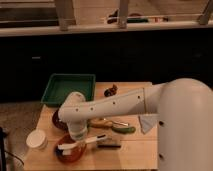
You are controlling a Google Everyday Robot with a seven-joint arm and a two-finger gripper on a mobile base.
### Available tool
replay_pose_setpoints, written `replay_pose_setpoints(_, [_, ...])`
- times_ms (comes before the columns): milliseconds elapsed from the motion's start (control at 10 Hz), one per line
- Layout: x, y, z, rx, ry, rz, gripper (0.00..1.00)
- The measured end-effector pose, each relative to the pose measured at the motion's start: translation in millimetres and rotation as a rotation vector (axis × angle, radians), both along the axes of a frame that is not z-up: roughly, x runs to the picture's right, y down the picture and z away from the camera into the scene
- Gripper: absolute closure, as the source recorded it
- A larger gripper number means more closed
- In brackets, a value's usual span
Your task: Wipe red bowl with brush
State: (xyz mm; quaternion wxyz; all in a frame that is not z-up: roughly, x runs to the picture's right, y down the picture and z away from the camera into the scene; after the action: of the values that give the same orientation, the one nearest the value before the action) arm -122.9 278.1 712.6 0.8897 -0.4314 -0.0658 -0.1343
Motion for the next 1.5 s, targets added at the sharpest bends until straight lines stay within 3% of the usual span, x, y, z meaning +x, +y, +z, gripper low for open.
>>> replay_pose_setpoints(500, [16, 15, 15.0, -0.046, 0.055, 0.008, 1.00])
replay_pose_setpoints(800, [23, 8, 25.8, -0.053, 0.083, 0.037, 1.00])
replay_pose_setpoints(1100, [18, -14, 13.3, -0.015, 0.057, 0.058, 1.00])
replay_pose_setpoints(1500, [-9, -32, -23.8, 0.063, 0.010, -0.008, 1.00])
